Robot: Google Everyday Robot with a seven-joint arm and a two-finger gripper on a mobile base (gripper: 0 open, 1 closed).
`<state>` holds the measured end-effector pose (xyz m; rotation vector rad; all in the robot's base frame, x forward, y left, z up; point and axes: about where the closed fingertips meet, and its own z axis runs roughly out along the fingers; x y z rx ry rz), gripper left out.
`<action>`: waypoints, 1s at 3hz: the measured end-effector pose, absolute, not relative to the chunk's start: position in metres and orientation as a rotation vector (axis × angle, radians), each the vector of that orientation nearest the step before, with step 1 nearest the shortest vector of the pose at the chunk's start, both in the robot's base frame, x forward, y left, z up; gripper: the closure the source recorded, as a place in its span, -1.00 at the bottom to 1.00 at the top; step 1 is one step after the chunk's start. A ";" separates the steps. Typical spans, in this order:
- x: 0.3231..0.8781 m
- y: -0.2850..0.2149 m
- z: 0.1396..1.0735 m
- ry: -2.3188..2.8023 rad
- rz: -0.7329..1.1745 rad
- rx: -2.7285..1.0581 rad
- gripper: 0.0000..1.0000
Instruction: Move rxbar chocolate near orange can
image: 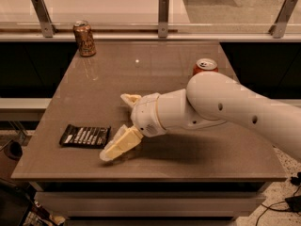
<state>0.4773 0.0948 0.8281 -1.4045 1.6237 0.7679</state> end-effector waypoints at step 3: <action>0.464 0.151 0.816 1.650 0.756 -1.383 -1.00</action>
Offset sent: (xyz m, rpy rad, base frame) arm -0.0029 0.0587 -0.0135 0.0122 0.0137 -0.0402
